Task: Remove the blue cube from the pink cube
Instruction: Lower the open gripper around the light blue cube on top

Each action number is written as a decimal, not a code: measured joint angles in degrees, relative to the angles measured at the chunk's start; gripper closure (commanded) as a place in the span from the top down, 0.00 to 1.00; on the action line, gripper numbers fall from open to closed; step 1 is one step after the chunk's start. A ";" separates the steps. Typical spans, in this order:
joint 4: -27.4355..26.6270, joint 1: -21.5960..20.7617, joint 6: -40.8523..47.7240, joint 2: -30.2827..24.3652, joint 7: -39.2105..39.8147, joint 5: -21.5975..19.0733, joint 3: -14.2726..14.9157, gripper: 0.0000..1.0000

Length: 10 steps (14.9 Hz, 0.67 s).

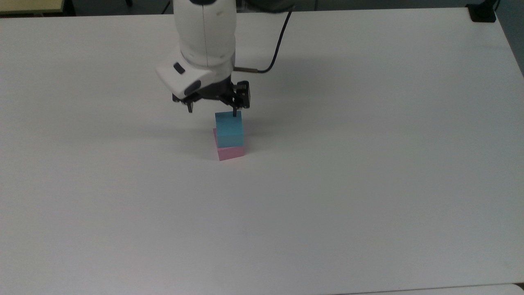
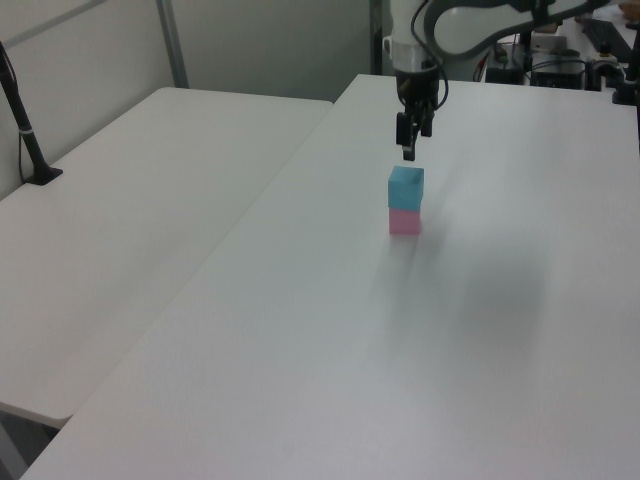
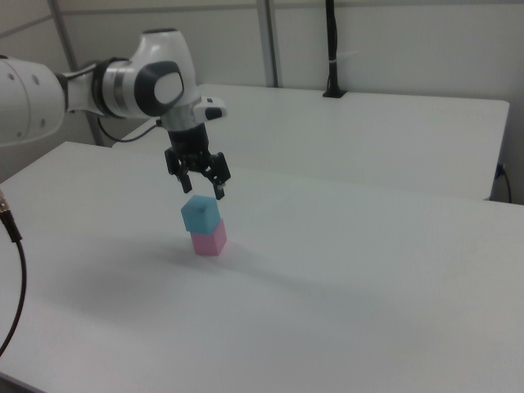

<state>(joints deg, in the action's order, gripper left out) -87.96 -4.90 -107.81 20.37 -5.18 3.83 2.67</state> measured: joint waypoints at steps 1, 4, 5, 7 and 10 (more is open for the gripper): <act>0.01 -0.23 -1.63 1.13 0.73 0.00 -0.11 1.00; 0.08 -1.96 -4.11 3.76 1.40 0.00 -0.32 1.00; 0.09 -2.36 -4.12 4.07 1.40 0.00 -0.37 1.00; 0.05 -2.98 -4.12 4.45 1.41 0.00 -0.41 0.79; -0.15 -3.01 -4.12 4.58 3.40 0.07 -0.47 0.27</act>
<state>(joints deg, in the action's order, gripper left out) -88.10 -7.91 -111.93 24.95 -1.78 3.90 2.20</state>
